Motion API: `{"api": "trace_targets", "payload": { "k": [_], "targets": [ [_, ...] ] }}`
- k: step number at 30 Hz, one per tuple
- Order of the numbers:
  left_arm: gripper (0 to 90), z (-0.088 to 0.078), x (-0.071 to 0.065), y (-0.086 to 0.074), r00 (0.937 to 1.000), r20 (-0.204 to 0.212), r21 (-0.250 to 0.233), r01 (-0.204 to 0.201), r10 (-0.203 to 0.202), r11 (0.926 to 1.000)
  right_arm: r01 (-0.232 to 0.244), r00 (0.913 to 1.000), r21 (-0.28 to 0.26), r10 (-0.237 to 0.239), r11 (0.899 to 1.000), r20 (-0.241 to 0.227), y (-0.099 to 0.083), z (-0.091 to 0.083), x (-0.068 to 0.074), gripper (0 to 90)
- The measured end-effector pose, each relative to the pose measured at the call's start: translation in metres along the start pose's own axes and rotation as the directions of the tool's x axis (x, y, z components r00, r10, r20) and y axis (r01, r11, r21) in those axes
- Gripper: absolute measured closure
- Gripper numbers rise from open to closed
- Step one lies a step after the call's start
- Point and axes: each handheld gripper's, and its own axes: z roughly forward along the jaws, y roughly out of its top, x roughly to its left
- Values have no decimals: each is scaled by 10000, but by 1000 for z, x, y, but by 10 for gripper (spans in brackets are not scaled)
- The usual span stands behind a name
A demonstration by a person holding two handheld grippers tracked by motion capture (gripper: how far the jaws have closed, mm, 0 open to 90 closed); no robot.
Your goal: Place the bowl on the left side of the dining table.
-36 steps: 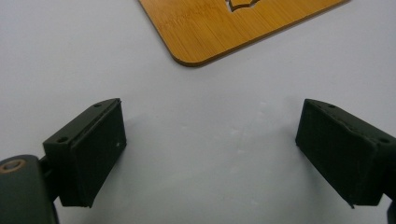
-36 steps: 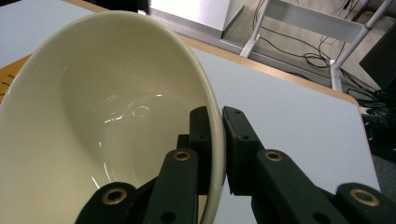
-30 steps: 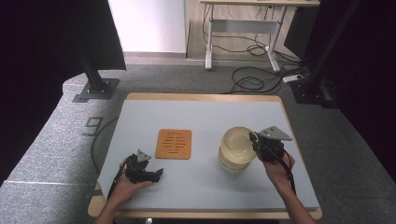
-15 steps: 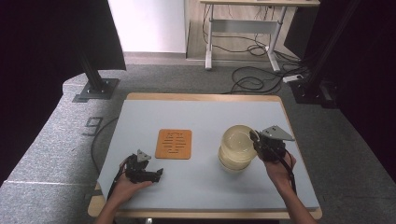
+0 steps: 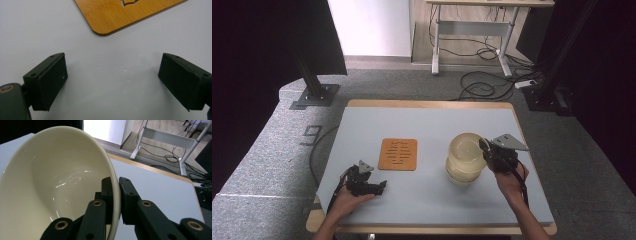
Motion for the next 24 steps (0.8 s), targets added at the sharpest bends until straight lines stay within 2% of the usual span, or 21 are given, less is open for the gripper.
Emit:
{"api": "trace_targets", "payload": {
  "k": [9,24],
  "targets": [
    [85,0,0,0,10000,-3,-2,-2,2,10000,-161,9999,-70,160,9998,-63,4,-1,0,830],
    [86,0,0,0,10000,-13,5,-15,15,10000,-109,9997,-257,104,9996,-210,14,1,8,829]
  ]
}}
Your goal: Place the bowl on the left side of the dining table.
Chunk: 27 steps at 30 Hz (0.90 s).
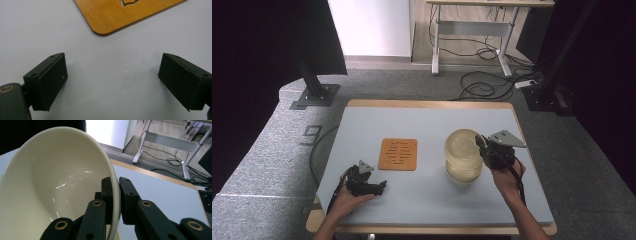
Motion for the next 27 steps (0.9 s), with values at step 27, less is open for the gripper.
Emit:
{"api": "trace_targets", "payload": {
  "k": [27],
  "targets": [
    [86,0,0,0,10000,-3,-5,-6,6,10000,126,9995,-14,-127,9999,-278,8,17,21,827]
  ]
}}
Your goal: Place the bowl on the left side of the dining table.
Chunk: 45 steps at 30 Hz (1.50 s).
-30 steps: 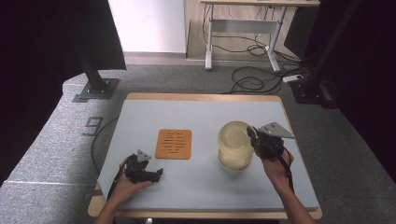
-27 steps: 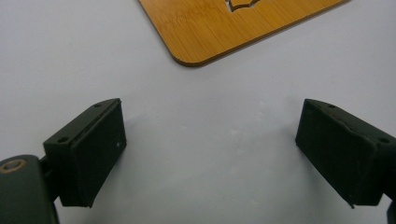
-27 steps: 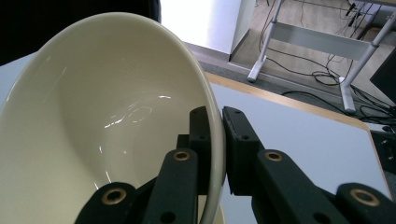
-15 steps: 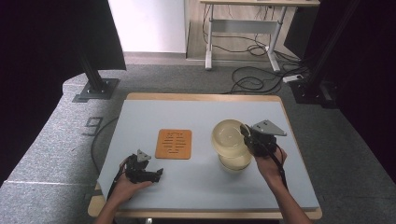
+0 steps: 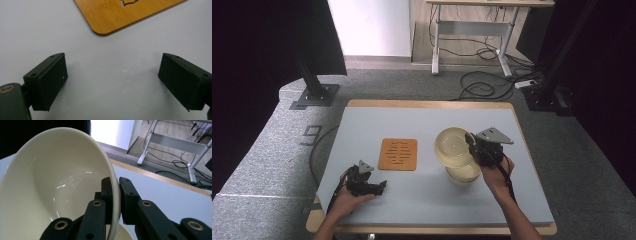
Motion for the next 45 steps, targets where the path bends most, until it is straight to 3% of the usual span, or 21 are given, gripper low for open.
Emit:
{"api": "trace_targets", "payload": {
  "k": [45],
  "targets": [
    [86,0,0,0,10000,3,0,-5,5,10000,88,9982,125,-81,9999,-589,6,24,27,827]
  ]
}}
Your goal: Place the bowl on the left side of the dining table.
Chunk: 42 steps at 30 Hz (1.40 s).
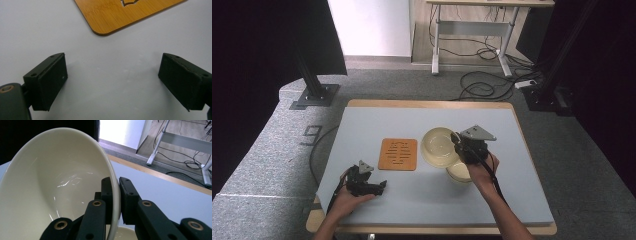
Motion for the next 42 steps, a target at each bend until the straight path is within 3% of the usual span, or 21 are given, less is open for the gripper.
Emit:
{"api": "trace_targets", "payload": {
  "k": [42],
  "targets": [
    [86,0,0,0,10000,17,13,7,-7,10000,186,9992,312,-175,9993,-367,-3,31,23,827]
  ]
}}
